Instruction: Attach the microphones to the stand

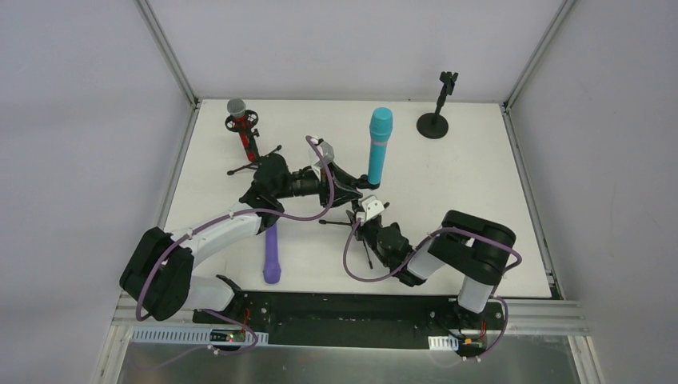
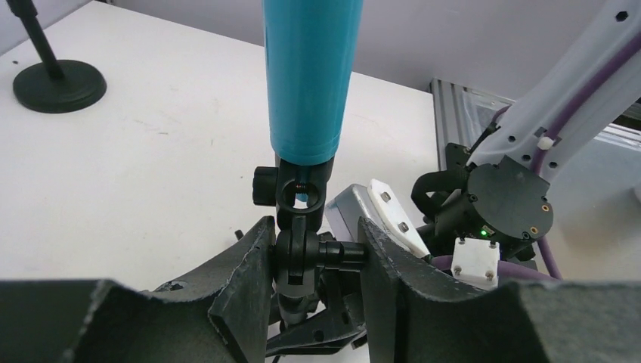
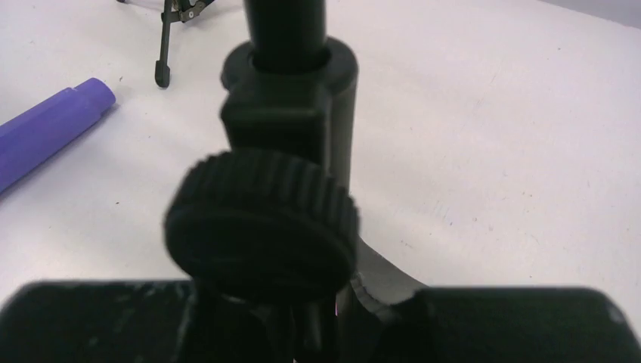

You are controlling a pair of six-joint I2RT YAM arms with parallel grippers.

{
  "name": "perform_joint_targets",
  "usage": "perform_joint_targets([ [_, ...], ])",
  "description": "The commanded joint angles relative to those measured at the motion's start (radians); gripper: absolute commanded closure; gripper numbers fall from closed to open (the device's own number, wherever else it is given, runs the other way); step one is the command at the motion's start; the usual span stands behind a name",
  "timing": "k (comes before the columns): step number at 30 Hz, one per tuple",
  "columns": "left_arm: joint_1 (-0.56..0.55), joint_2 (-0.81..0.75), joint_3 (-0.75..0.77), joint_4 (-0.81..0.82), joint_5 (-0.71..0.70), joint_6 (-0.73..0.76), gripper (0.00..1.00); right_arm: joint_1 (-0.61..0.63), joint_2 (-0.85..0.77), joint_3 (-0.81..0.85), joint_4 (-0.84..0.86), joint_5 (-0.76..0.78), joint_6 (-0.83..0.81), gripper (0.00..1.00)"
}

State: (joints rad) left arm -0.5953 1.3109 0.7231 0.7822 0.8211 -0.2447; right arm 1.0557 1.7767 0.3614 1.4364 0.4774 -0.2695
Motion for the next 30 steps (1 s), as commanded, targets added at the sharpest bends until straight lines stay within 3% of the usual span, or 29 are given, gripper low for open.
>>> perform_joint_targets([
  [1,-0.004,-0.084,0.069,0.329,0.127,-0.079,1.00,-0.019,0.060,-0.060,-0.125,0.131,0.061,1.00],
  [10,-0.005,-0.056,0.090,0.339,0.153,-0.112,1.00,-0.019,0.091,-0.058,-0.097,0.136,0.049,1.00],
  [19,-0.005,-0.063,0.167,0.173,0.170,-0.063,1.00,-0.019,0.200,-0.088,0.082,0.120,0.044,1.00],
  [30,-0.006,-0.056,0.298,0.079,0.140,-0.056,1.00,-0.019,0.268,-0.070,0.087,0.092,0.069,1.00],
])
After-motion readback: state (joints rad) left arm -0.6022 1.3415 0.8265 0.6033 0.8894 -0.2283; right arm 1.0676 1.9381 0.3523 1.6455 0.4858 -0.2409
